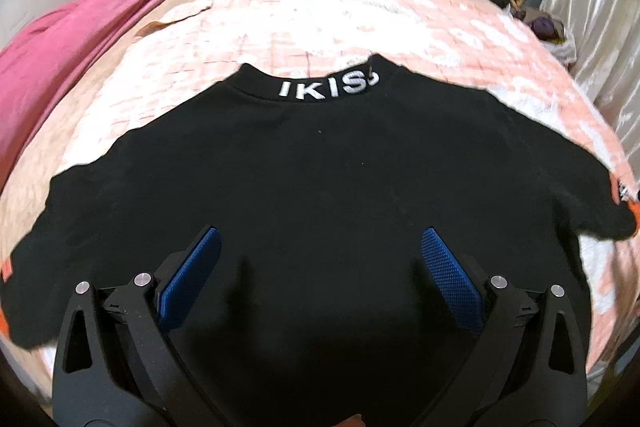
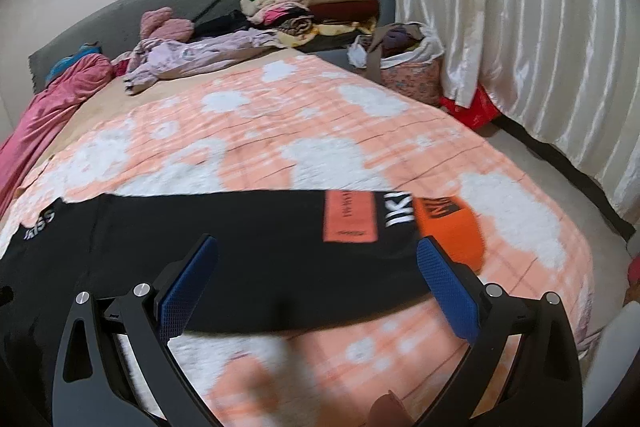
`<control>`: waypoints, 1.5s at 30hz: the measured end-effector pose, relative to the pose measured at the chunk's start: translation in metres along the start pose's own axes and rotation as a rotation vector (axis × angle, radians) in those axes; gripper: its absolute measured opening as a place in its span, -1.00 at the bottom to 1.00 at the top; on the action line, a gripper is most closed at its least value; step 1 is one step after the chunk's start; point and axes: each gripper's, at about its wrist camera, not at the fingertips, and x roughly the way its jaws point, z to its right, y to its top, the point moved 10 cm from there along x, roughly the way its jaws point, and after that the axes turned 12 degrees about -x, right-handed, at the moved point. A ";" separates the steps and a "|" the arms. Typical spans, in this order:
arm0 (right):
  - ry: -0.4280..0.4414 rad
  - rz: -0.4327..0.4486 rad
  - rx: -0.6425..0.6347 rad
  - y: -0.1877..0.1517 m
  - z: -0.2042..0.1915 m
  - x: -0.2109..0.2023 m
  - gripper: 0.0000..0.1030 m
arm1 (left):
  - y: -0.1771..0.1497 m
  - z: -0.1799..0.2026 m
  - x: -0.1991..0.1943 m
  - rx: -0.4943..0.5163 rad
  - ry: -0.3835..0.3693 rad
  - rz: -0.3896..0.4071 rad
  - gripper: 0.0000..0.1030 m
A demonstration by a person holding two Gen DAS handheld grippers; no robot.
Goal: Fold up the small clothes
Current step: 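Move the right tool to the orange sleeve cuff and grasp it, then carry the sleeve across the shirt body with the right tool and release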
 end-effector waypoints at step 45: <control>0.240 0.043 0.087 0.050 -0.005 -0.008 -0.91 | 0.030 -0.030 0.017 -0.042 -0.112 0.147 0.82</control>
